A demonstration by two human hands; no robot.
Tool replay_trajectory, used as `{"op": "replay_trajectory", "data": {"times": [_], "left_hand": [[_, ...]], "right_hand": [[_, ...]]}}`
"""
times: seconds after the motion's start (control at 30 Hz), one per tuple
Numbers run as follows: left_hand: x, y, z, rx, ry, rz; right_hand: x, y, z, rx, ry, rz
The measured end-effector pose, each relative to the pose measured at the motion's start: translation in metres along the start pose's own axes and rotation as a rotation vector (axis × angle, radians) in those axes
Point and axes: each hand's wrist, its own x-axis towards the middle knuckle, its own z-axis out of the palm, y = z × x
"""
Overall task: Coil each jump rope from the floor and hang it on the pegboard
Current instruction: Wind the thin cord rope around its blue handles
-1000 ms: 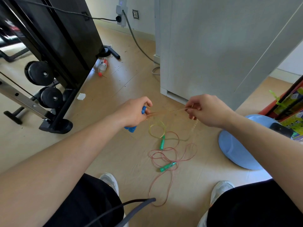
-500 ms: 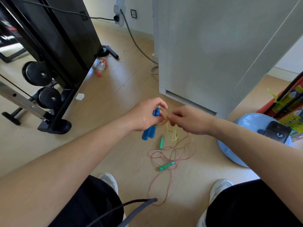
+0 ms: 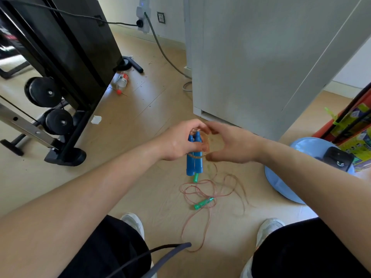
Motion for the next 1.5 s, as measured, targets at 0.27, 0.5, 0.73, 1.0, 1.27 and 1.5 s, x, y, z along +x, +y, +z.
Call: {"op": "replay_trajectory", "data": {"times": [0.27, 0.5, 0.73, 1.0, 1.27, 1.5], "left_hand": [[0.002, -0.006, 0.008, -0.136, 0.09, 0.007], [0.004, 0.0, 0.025, -0.216, 0.269, 0.011], [0.005, 0.003, 0.027, -0.415, 0.241, -0.056], [0.004, 0.005, 0.025, -0.811, 0.21, -0.147], [0.0, 0.006, 0.009, -1.043, 0.099, -0.158], [0.003, 0.004, 0.006, -0.322, 0.312, -0.063]], "right_hand": [[0.005, 0.001, 0.012, 0.197, 0.01, 0.036], [0.006, -0.004, 0.016, 0.284, 0.069, 0.077], [0.006, 0.002, 0.014, 0.279, 0.041, 0.098], [0.004, 0.008, 0.01, 0.246, 0.064, 0.074], [0.004, 0.013, 0.003, 0.309, 0.109, 0.021], [0.005, 0.016, 0.002, 0.286, 0.046, 0.016]]}}
